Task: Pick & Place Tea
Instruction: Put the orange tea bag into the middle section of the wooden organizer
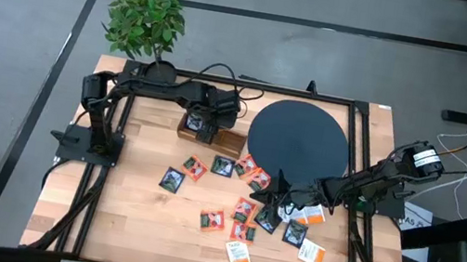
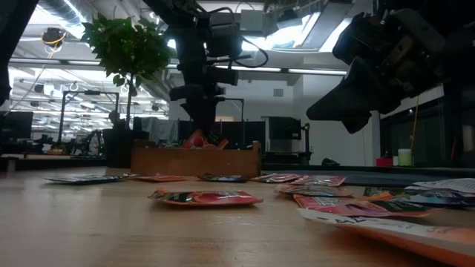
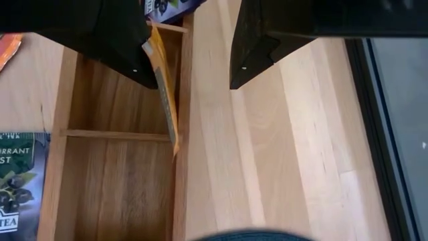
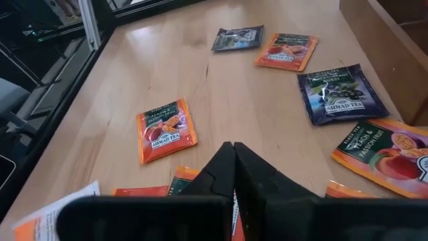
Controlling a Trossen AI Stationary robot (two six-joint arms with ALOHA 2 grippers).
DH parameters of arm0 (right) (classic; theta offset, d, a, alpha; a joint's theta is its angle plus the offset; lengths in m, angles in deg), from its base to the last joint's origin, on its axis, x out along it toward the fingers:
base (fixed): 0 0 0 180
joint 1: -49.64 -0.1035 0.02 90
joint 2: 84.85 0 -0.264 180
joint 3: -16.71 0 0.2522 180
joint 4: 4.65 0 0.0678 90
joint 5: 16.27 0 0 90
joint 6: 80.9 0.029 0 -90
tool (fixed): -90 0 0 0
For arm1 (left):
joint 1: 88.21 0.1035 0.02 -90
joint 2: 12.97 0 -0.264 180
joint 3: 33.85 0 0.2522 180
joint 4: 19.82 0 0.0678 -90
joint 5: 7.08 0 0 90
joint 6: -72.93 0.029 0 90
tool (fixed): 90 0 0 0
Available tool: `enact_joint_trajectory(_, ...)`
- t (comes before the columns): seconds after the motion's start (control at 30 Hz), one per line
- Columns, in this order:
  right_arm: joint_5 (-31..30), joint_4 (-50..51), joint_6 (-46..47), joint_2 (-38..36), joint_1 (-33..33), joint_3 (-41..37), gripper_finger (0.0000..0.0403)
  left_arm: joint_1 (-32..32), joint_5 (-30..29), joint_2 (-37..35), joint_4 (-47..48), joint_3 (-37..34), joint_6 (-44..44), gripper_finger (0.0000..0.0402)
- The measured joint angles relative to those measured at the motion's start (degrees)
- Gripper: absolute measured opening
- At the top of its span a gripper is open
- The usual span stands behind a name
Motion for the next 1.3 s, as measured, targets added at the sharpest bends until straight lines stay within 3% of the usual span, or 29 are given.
enact_joint_trajectory(0.73, 0.00, 0.02, -0.57, 0.02, 0.00, 0.02, 0.0010, 0.23, 2.41, 0.00, 3.40, -0.07, 0.00, 0.0007)
enact_joint_trajectory(1.3, 0.00, 0.66, -0.59, 0.04, 0.00, 0.02, 0.0010, 1.21, 6.74, -0.11, 4.18, 3.64, 2.34, 0.0002)
